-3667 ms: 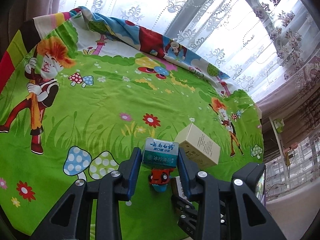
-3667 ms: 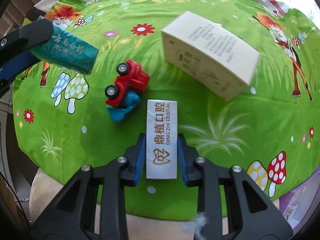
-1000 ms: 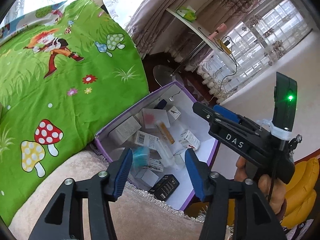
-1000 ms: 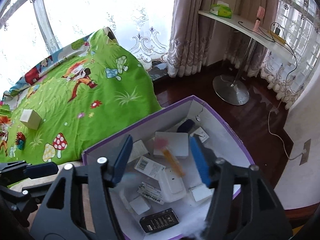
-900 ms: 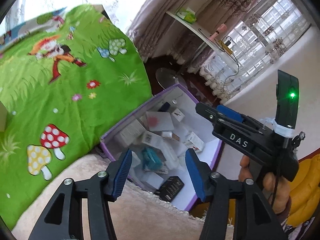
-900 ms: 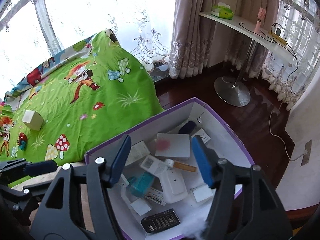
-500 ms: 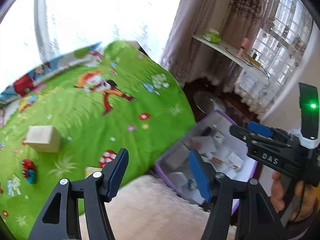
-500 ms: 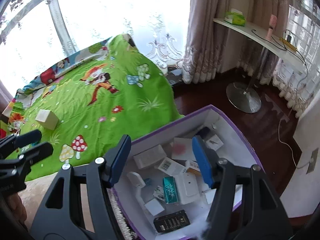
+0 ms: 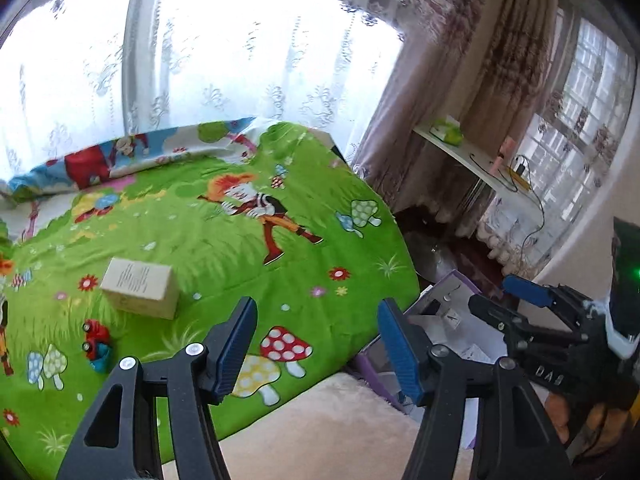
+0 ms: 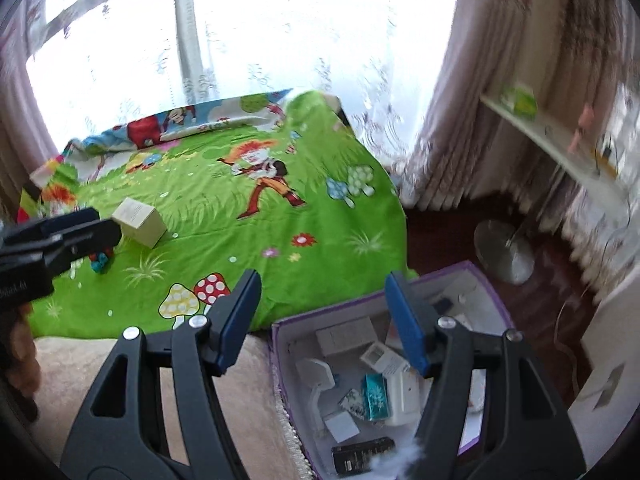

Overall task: Organize rigid objects
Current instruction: 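Move both grippers back over the toy car and large white box, then grasp the red toy car with the left gripper while the right grasps the large white box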

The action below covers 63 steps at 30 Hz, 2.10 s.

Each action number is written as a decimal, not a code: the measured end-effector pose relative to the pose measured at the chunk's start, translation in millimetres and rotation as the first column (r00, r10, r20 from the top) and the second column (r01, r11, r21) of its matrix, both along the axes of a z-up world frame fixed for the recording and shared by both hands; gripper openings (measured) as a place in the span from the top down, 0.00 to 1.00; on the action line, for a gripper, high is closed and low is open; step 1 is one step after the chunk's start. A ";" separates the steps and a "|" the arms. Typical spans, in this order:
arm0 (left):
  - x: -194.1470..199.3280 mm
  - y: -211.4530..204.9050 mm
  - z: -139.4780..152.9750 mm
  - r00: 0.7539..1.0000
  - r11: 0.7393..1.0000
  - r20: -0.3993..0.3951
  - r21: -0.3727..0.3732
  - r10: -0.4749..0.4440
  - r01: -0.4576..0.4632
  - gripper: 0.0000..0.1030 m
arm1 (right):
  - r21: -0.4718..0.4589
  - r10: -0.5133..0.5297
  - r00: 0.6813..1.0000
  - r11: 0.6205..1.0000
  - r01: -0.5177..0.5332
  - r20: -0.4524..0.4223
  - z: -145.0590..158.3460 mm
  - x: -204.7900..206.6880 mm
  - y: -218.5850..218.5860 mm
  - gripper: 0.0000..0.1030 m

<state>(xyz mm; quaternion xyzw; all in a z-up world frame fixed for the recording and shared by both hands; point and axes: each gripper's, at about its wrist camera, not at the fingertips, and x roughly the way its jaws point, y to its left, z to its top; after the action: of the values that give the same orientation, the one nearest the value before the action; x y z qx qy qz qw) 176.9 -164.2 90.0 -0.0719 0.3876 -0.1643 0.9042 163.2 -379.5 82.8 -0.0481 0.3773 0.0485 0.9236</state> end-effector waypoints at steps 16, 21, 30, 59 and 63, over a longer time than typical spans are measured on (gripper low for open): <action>-11.2 98.5 -17.1 0.988 0.983 -0.017 -0.094 0.154 -0.155 0.38 | -0.150 0.235 0.972 0.962 -0.230 0.016 7.1 -16.3 109.7 0.34; -8.5 128.5 -22.5 0.975 0.967 -0.039 -0.121 0.220 -0.223 0.38 | -0.080 0.277 0.961 0.957 -0.278 -0.024 10.4 -6.0 123.2 0.34; 2.5 190.5 -41.7 0.922 0.914 -0.132 -0.140 0.365 -0.382 0.39 | -0.032 0.322 0.943 0.945 -0.325 -0.078 9.1 35.4 159.5 0.34; 72.5 247.1 -152.7 0.826 0.891 -0.403 -0.053 0.393 -0.450 0.57 | -0.115 0.460 0.855 0.861 -0.496 -0.240 -94.1 145.2 285.8 0.34; 72.4 248.1 -154.1 0.835 0.895 -0.394 -0.062 0.384 -0.441 0.57 | -0.118 0.500 0.834 0.837 -0.535 -0.232 -99.9 145.9 295.6 0.34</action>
<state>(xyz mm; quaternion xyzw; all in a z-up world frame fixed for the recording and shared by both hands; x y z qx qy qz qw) 249.3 83.9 -64.1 -0.2516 0.5132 0.0227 0.8203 309.1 -83.8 -17.0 -0.2261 0.4399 0.2679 0.8268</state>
